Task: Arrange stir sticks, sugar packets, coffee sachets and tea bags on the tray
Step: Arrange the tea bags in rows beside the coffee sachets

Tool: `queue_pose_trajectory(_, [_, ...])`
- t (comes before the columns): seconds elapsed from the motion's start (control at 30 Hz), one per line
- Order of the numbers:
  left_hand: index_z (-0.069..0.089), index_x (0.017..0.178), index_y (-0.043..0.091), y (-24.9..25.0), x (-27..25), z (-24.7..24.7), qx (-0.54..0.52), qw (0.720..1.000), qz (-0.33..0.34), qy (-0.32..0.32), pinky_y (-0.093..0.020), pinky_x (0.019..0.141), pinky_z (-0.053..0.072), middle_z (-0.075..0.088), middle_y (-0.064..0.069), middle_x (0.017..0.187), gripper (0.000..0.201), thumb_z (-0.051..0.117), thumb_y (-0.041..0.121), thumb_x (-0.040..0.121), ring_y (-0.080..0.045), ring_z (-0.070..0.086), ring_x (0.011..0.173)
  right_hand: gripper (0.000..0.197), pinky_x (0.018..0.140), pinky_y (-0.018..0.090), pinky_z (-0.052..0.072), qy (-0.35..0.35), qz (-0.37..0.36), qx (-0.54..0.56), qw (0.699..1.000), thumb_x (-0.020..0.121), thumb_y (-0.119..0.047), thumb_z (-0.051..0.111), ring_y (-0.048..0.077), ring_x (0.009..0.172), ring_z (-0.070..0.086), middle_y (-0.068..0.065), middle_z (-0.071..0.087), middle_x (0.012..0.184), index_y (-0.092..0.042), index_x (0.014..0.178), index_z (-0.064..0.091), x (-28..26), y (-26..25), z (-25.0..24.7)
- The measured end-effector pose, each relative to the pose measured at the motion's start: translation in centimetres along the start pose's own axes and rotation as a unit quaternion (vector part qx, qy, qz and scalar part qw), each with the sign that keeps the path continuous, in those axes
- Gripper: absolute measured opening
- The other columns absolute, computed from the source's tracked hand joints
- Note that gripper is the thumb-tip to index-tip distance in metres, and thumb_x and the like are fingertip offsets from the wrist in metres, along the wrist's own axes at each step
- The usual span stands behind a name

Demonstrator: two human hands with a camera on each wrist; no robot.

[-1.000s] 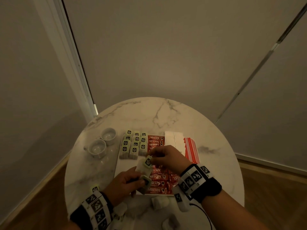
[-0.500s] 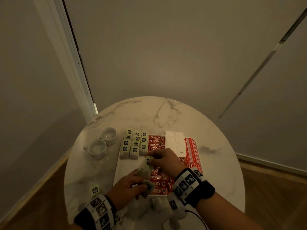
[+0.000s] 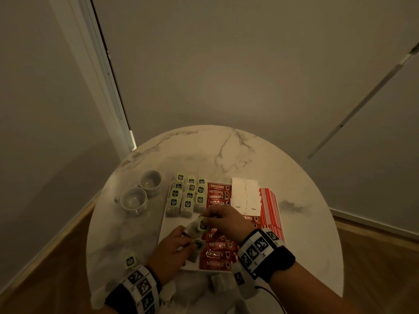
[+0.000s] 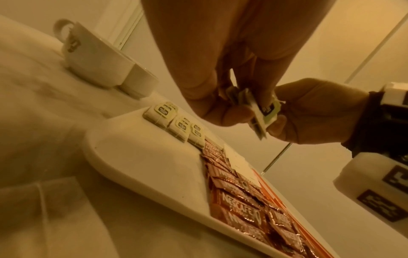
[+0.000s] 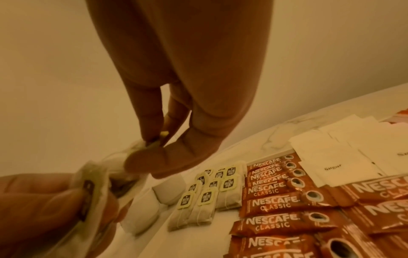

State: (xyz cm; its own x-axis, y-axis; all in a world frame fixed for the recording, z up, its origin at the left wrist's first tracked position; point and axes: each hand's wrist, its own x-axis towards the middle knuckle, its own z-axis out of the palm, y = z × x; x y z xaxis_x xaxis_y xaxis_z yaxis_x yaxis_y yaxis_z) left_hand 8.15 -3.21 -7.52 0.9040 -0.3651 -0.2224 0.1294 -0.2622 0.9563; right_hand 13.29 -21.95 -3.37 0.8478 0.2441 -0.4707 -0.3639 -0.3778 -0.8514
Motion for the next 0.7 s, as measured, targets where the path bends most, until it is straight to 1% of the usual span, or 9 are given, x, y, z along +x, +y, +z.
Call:
queue_pose_trajectory(0.1, [0.072, 0.093, 0.011, -1.3, 0.3, 0.1, 0.005, 1.0, -0.011, 0.006, -0.022, 0.059, 0.051, 0.053, 0.014, 0.096, 0.014, 0.057, 0.011, 0.092, -0.008, 0.06, 0.079, 0.008, 0.072, 0.034, 0.059, 0.013, -0.001, 0.007, 1.0, 0.091, -0.011, 0.059, 0.026, 0.091, 0.068, 0.008, 0.068, 0.097, -0.015, 0.088, 0.066, 0.4, 0.5, 0.0])
queue_pose_trajectory(0.2, [0.071, 0.081, 0.008, -2.5, 0.4, -0.1, 0.015, 1.0, -0.019, -0.002, -0.025, 0.059, 0.05, 0.051, 0.017, 0.092, 0.017, 0.058, 0.01, 0.092, -0.006, 0.058, 0.074, 0.008, 0.065, 0.033, 0.057, 0.054, 0.005, 0.018, 0.998, 0.093, -0.012, 0.057, 0.026, 0.088, 0.069, 0.011, 0.069, 0.098, -0.013, 0.091, 0.065, 1.1, 0.7, -0.8])
queue_pose_trajectory(0.3, [0.065, 0.063, 0.027, -4.0, 0.5, -0.6, 0.046, 0.999, -0.025, 0.014, -0.021, 0.066, 0.045, 0.049, 0.021, 0.084, 0.032, 0.061, 0.01, 0.09, -0.001, 0.053, 0.071, 0.012, 0.058, 0.024, 0.051, 0.091, -0.001, -0.042, 0.995, 0.091, -0.011, 0.058, 0.013, 0.069, 0.065, 0.003, 0.068, 0.085, -0.019, 0.088, 0.067, 2.3, 0.9, -1.8])
queue_pose_trajectory(0.37, [0.062, 0.058, 0.039, -4.7, 0.3, -1.1, 0.066, 0.997, -0.021, 0.023, -0.014, 0.067, 0.04, 0.048, 0.023, 0.082, 0.034, 0.064, 0.022, 0.087, 0.0, 0.052, 0.072, 0.013, 0.059, 0.015, 0.043, 0.078, 0.005, -0.107, 0.991, 0.09, -0.012, 0.06, 0.001, 0.064, 0.056, -0.008, 0.064, 0.079, -0.019, 0.094, 0.07, 3.2, 1.2, -1.8])
queue_pose_trajectory(0.43, [0.063, 0.061, 0.043, -4.9, 0.1, -1.4, 0.074, 0.997, -0.021, 0.025, -0.014, 0.068, 0.039, 0.049, 0.018, 0.086, 0.019, 0.059, 0.039, 0.08, -0.002, 0.053, 0.075, 0.018, 0.063, 0.012, 0.04, 0.033, 0.018, -0.165, 0.986, 0.089, -0.013, 0.061, -0.002, 0.069, 0.053, -0.012, 0.061, 0.082, -0.014, 0.104, 0.071, 4.2, 1.5, -1.4])
queue_pose_trajectory(0.53, [0.066, 0.071, 0.042, -5.5, -0.2, -1.8, 0.085, 0.995, -0.036, 0.025, -0.013, 0.068, 0.04, 0.049, 0.008, 0.093, 0.017, 0.061, 0.034, 0.085, -0.009, 0.055, 0.081, 0.025, 0.081, 0.019, 0.046, -0.021, 0.032, -0.204, 0.978, 0.089, -0.011, 0.061, 0.008, 0.09, 0.059, -0.001, 0.068, 0.103, -0.012, 0.112, 0.07, 5.7, 1.4, -0.7])
queue_pose_trajectory(0.6, [0.067, 0.079, 0.039, -5.8, -0.4, -2.0, 0.086, 0.995, -0.033, 0.024, -0.014, 0.069, 0.042, 0.049, 0.008, 0.094, 0.016, 0.063, 0.027, 0.089, -0.009, 0.056, 0.083, 0.027, 0.09, 0.023, 0.046, -0.018, 0.029, -0.222, 0.974, 0.089, -0.009, 0.059, 0.012, 0.103, 0.059, 0.001, 0.067, 0.115, -0.014, 0.113, 0.07, 6.8, 1.2, -0.5])
queue_pose_trajectory(0.67, [0.067, 0.084, 0.038, -5.7, -0.6, -2.1, 0.084, 0.996, -0.034, 0.028, -0.016, 0.071, 0.044, 0.05, 0.008, 0.095, 0.006, 0.061, 0.037, 0.084, -0.008, 0.057, 0.083, 0.029, 0.095, 0.025, 0.047, -0.001, 0.016, -0.253, 0.967, 0.09, -0.007, 0.055, 0.014, 0.106, 0.06, 0.0, 0.067, 0.117, -0.017, 0.112, 0.071, 7.8, 1.2, -0.4])
queue_pose_trajectory(0.7, [0.067, 0.084, 0.038, -5.8, -0.6, -2.1, 0.088, 0.995, -0.036, 0.033, -0.015, 0.071, 0.043, 0.051, 0.009, 0.096, 0.01, 0.059, 0.043, 0.08, -0.008, 0.057, 0.083, 0.03, 0.097, 0.027, 0.048, 0.007, 0.013, -0.267, 0.963, 0.09, -0.006, 0.054, 0.015, 0.106, 0.061, 0.0, 0.067, 0.117, -0.017, 0.112, 0.072, 8.3, 1.2, -0.3])
